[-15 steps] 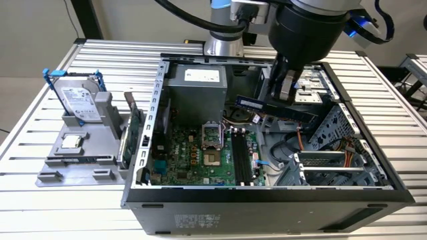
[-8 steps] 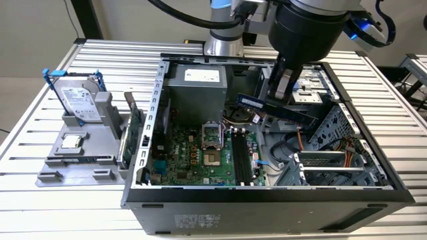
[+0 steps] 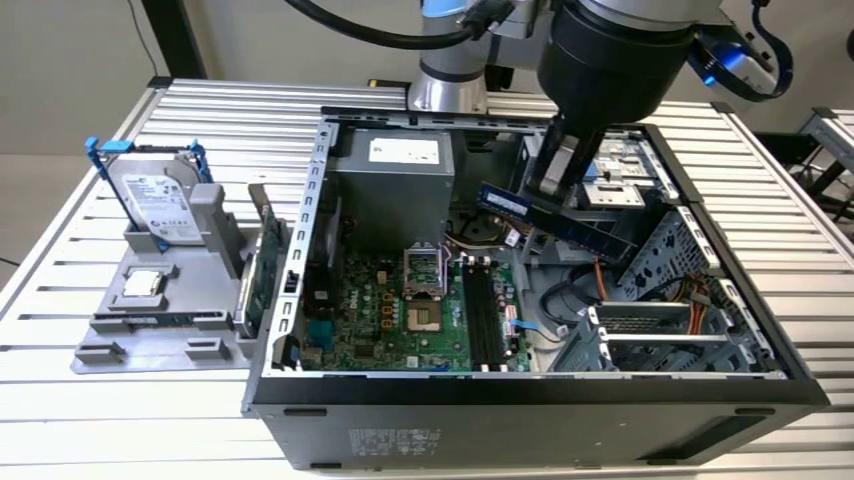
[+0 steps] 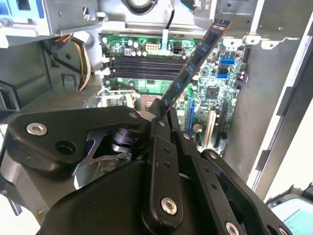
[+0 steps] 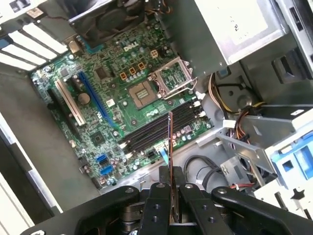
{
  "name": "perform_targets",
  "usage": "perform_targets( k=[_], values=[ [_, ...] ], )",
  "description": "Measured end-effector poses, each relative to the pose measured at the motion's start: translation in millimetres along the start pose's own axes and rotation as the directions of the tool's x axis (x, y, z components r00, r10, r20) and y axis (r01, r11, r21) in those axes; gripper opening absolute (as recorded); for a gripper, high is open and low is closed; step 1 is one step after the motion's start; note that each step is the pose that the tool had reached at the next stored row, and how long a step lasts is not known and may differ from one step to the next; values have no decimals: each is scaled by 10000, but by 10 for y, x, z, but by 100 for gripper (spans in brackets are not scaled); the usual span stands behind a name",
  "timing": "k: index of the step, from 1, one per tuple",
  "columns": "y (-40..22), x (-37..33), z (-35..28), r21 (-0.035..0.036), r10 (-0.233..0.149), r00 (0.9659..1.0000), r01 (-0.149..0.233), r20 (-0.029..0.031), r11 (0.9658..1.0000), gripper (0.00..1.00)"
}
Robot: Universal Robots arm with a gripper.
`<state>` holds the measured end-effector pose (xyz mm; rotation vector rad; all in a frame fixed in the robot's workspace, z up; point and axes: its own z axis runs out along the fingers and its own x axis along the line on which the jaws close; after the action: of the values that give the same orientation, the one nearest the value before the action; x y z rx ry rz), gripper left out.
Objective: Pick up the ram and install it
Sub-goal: 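Insert the ram into the slot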
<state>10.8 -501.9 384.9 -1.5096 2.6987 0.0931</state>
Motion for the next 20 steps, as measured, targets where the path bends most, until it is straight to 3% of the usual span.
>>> perform_targets(
  k=[4, 9, 15, 20],
  values=[
    [0, 0, 1, 40, 573, 9984, -573, 19, 9983, 0],
    [1, 1, 1, 91, 1312, 9913, -1312, 46, 9913, 0],
    [1, 1, 1, 149, 2193, 9756, -2194, 82, 9755, 0],
    [1, 1, 1, 194, 2899, 9570, -2900, 116, 9568, 0]
  ],
)
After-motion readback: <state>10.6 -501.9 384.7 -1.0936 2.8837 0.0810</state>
